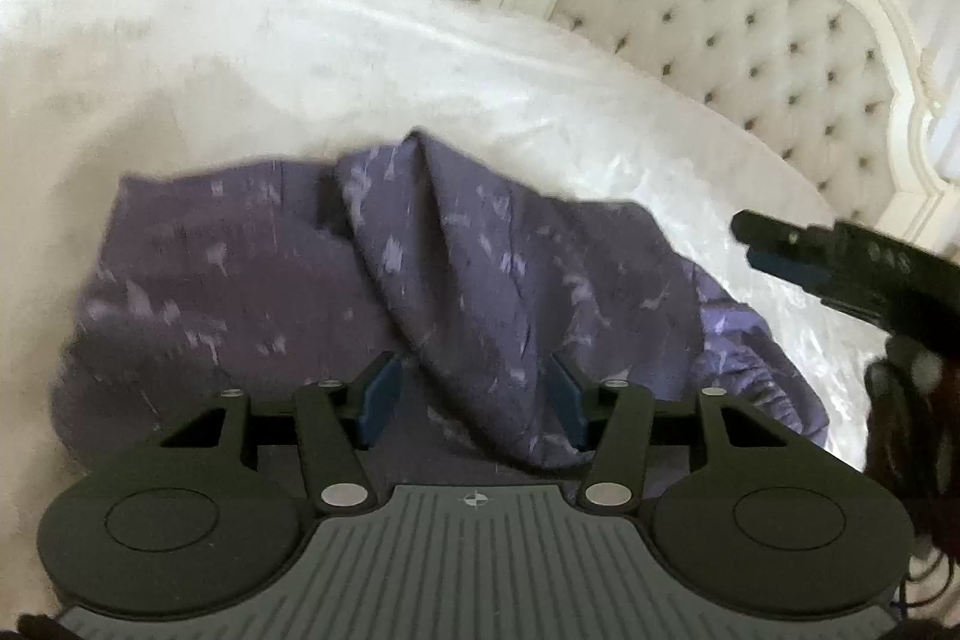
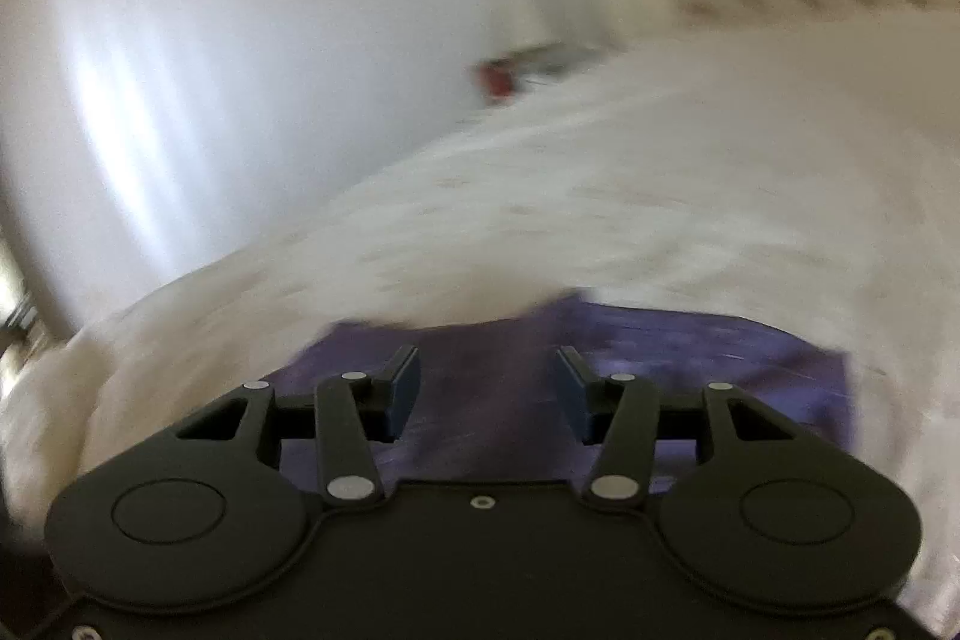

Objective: Fold large clothes

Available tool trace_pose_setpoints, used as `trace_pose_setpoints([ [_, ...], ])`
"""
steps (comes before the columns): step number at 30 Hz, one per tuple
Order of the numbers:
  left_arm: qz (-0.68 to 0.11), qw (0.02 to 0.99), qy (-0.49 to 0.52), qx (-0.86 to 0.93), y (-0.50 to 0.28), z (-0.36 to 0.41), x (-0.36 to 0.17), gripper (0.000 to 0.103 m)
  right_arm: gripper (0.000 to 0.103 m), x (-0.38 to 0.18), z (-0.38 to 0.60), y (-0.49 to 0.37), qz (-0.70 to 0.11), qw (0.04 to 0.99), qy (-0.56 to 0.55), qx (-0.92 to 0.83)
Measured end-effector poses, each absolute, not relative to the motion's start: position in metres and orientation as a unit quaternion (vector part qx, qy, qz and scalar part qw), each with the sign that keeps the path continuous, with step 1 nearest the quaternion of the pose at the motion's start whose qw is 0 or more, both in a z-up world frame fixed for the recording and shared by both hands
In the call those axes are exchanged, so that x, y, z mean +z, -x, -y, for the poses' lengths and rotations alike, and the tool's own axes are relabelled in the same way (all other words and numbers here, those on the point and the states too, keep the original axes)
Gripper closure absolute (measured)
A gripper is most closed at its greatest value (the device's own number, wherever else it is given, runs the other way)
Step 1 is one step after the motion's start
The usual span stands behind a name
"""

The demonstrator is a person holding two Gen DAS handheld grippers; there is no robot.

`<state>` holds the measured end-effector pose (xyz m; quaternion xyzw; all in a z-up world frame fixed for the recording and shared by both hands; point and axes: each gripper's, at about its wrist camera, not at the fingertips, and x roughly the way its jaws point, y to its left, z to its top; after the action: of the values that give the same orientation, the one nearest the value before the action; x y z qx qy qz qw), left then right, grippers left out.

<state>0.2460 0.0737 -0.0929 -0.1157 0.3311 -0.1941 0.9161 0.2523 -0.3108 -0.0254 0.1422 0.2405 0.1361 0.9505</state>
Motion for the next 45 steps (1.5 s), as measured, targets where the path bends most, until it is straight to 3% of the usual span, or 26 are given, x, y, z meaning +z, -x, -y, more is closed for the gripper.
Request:
trace_pose_setpoints([
  [4,-0.325,0.921,0.097,-0.19,-0.233,-0.072,-0.08,0.051,0.046,-0.036,0.276,-0.249,-0.27,0.943,-0.075,0.178],
  [6,-0.32,0.925,0.082,-0.188,-0.222,-0.072,-0.076,0.05,0.049,-0.062,0.267,-0.26,-0.335,0.926,-0.06,0.162],
  [8,-0.316,0.929,0.07,-0.182,-0.209,-0.073,-0.073,0.041,0.049,-0.087,0.267,-0.268,-0.383,0.912,-0.057,0.133],
  [10,-0.319,0.929,0.065,-0.174,-0.199,-0.076,-0.072,0.034,0.048,-0.095,0.273,-0.264,-0.364,0.919,-0.075,0.134],
  [13,-0.33,0.928,0.066,-0.159,-0.187,-0.084,-0.069,0.023,0.034,-0.084,0.277,-0.255,-0.356,0.923,-0.081,0.121],
  [16,-0.341,0.925,0.071,-0.15,-0.175,-0.095,-0.066,0.011,0.028,-0.068,0.283,-0.235,-0.342,0.927,-0.091,0.12],
  [19,-0.343,0.925,0.077,-0.144,-0.159,-0.106,-0.06,0.006,0.017,-0.05,0.295,-0.205,-0.328,0.932,-0.104,0.117],
  [22,-0.347,0.924,0.08,-0.139,-0.142,-0.115,-0.055,0.005,0.008,-0.04,0.305,-0.173,-0.327,0.932,-0.113,0.112],
  [28,-0.372,0.914,0.086,-0.138,-0.111,-0.134,-0.058,0.0,0.004,-0.031,0.331,-0.111,-0.354,0.927,-0.098,0.075],
  [45,-0.473,0.869,0.065,-0.128,-0.05,-0.169,-0.096,0.0,0.004,-0.059,0.4,-0.019,-0.492,0.842,-0.22,-0.023],
])
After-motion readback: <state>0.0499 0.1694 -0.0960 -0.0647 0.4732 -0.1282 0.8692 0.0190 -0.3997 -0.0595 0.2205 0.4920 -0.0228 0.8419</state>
